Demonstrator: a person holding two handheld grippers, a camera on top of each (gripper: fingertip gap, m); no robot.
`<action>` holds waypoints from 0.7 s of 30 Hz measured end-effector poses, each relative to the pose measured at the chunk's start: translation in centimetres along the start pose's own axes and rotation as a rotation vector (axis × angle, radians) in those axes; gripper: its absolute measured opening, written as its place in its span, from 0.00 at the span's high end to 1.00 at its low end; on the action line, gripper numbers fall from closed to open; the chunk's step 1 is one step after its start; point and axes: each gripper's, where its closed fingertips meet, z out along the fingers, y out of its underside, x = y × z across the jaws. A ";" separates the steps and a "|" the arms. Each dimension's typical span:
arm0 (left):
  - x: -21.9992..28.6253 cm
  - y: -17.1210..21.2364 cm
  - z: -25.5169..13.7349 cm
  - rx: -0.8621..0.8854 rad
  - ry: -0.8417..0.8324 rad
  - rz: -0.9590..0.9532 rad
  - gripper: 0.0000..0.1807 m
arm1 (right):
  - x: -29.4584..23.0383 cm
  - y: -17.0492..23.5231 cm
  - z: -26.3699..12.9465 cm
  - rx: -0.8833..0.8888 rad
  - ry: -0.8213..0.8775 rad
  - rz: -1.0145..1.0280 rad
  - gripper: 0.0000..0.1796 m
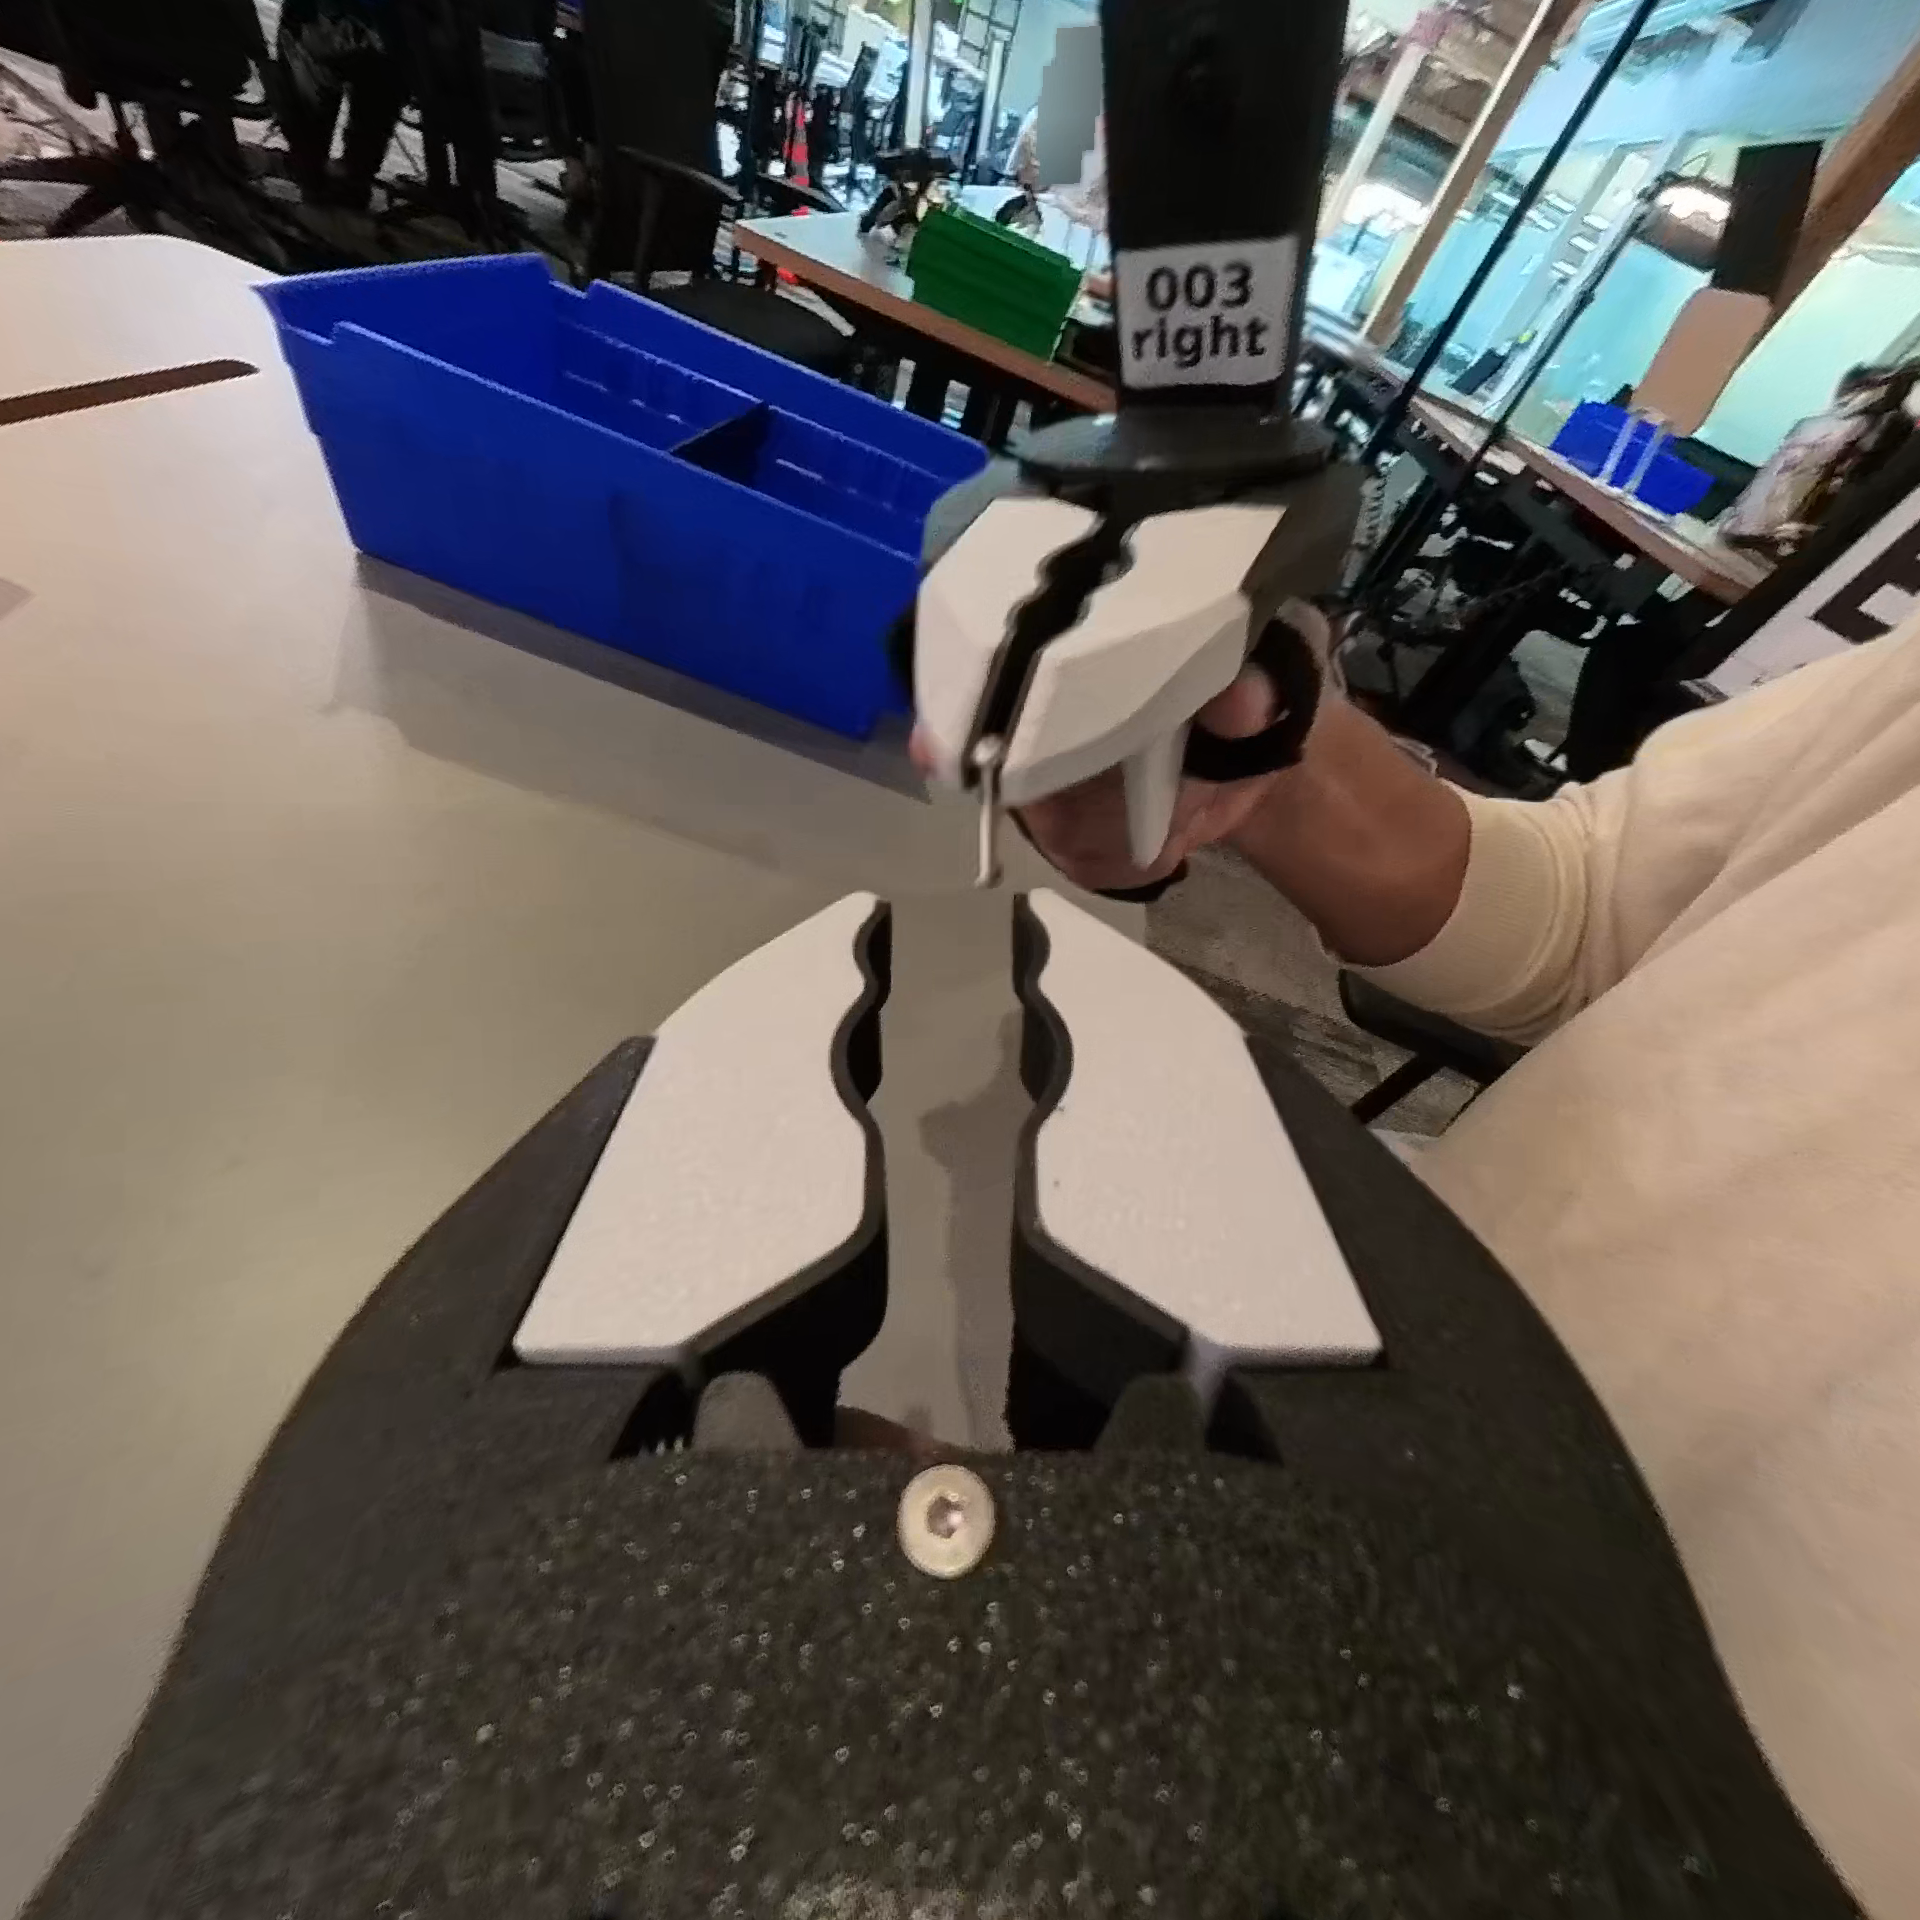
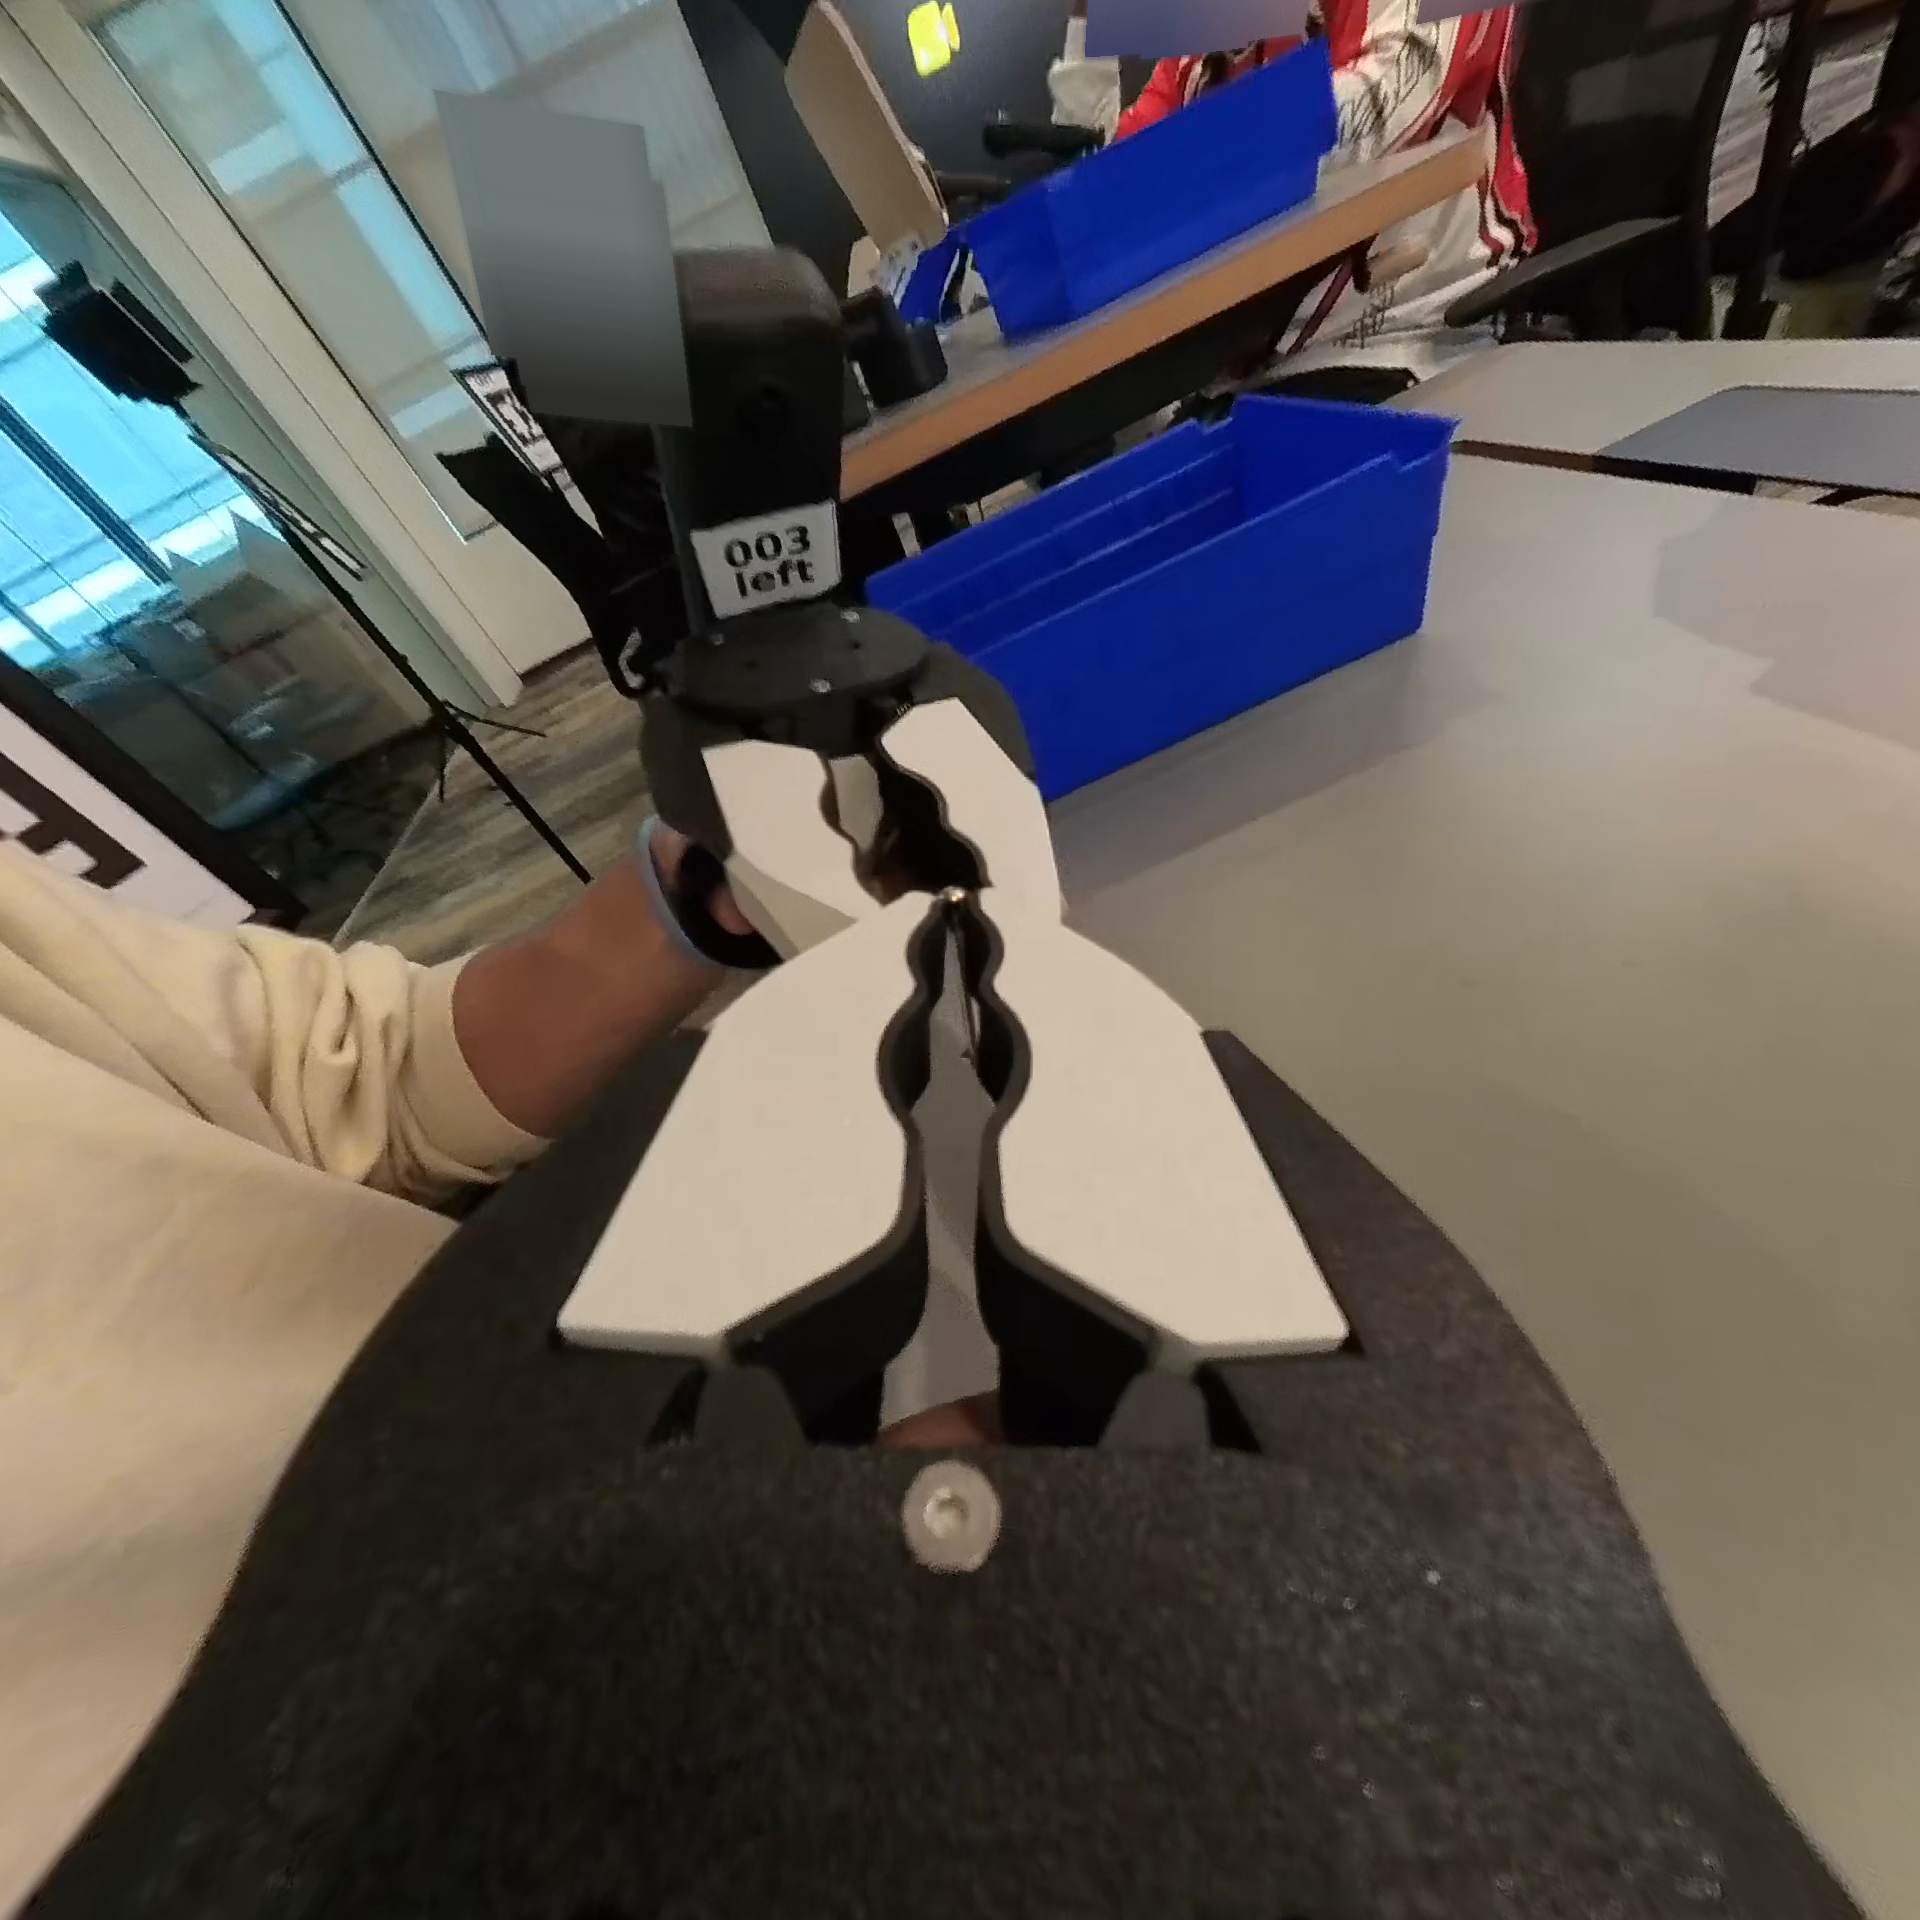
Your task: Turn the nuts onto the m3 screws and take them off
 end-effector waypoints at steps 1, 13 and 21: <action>0.2 -0.2 0.1 0.012 0.010 0.002 0.88 | -0.1 0.3 0.2 -0.014 0.000 -0.009 0.99; 1.3 -1.7 -1.2 0.166 0.077 -0.007 0.99 | -1.9 -1.0 0.2 0.100 -0.113 0.057 0.92; 1.4 -3.5 -3.1 0.316 0.137 -0.088 0.99 | -0.8 0.5 0.0 0.133 0.028 0.017 0.92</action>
